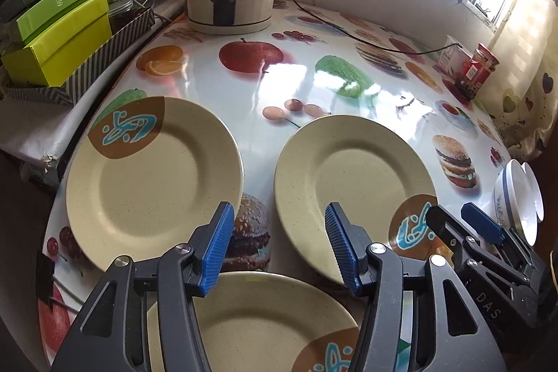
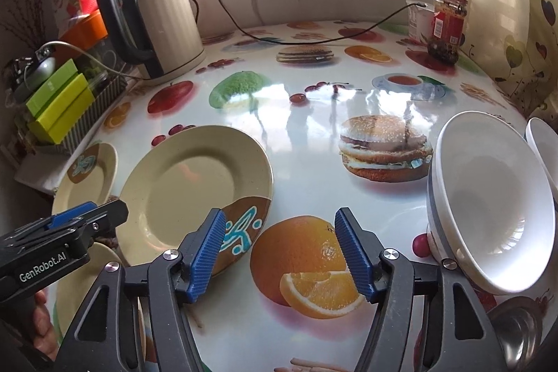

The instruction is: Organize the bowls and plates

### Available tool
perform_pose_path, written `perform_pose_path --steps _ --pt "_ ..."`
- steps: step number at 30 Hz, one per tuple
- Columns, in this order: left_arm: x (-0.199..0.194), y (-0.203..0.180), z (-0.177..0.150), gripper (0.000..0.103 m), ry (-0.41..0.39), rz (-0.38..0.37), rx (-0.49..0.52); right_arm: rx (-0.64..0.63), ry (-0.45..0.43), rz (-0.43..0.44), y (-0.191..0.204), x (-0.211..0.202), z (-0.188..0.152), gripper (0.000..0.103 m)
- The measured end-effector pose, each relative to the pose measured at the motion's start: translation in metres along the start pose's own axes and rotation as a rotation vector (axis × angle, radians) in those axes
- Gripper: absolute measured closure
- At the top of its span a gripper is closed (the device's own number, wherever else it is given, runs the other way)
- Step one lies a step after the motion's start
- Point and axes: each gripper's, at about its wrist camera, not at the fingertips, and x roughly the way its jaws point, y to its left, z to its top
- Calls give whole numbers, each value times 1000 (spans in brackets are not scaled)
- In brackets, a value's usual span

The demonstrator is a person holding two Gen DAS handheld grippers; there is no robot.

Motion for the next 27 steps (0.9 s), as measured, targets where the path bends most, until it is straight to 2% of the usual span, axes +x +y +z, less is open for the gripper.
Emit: perform_pose_path --steps 6,8,10,18,27 --pt "5 -2 10 50 0 5 4 14 19 13 -1 12 2 45" --pt "5 -8 11 51 -9 -22 18 18 22 20 -1 14 2 48" --pt "9 -12 13 51 2 -19 22 18 22 30 -1 15 3 51" --pt "21 -16 17 51 23 -1 16 26 20 49 -5 14 3 53" --pt "29 -19 19 55 44 -13 -2 51 22 96 -10 13 4 63"
